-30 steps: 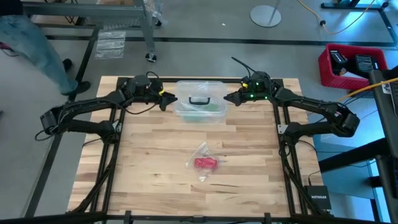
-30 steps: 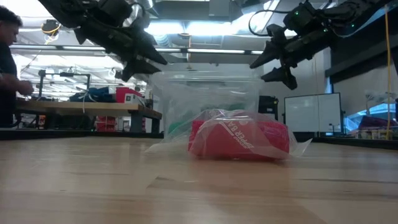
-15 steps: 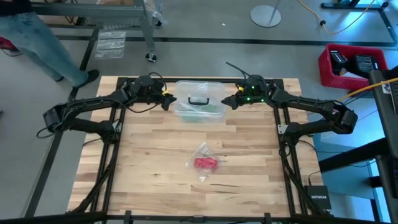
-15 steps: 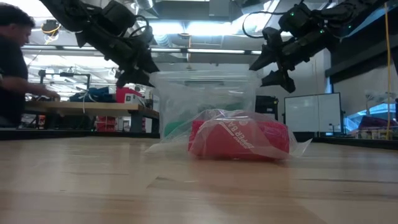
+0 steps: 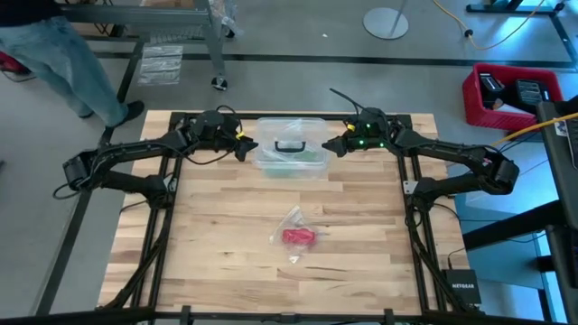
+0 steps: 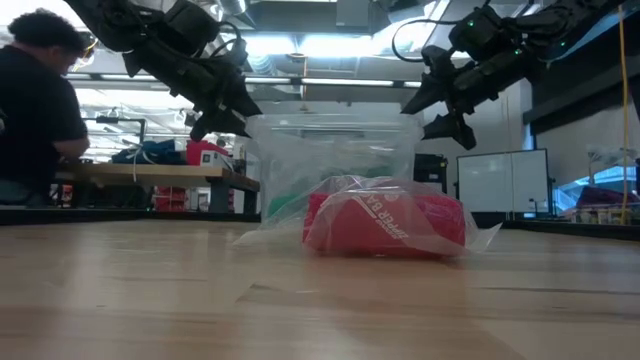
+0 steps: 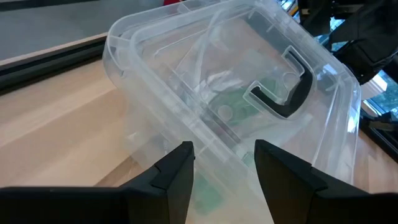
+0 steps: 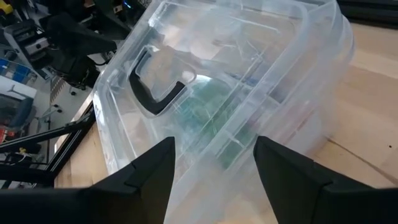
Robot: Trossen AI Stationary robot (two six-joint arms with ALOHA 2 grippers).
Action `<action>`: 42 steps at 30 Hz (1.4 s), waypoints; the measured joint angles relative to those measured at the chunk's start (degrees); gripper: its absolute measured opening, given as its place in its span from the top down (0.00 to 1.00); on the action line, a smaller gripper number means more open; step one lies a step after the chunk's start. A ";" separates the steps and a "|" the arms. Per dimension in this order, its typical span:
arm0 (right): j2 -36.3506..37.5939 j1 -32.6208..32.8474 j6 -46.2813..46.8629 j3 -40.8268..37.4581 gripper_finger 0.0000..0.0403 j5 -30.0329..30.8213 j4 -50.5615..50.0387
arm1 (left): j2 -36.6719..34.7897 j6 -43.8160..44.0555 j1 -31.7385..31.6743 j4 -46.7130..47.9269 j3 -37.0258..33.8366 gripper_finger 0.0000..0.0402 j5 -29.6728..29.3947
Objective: Roll bandage
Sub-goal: Open the transparent container
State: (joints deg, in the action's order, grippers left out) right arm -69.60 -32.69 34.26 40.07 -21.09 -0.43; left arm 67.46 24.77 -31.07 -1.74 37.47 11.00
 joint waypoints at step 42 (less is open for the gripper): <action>0.47 3.78 -4.59 11.49 0.45 6.18 -12.09 | -0.04 -2.85 1.31 -0.09 0.11 0.60 -0.09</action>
State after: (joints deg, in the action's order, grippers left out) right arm -69.14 -28.91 29.67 51.56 -14.90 -12.52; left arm 67.42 21.91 -29.76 -1.83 37.58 10.92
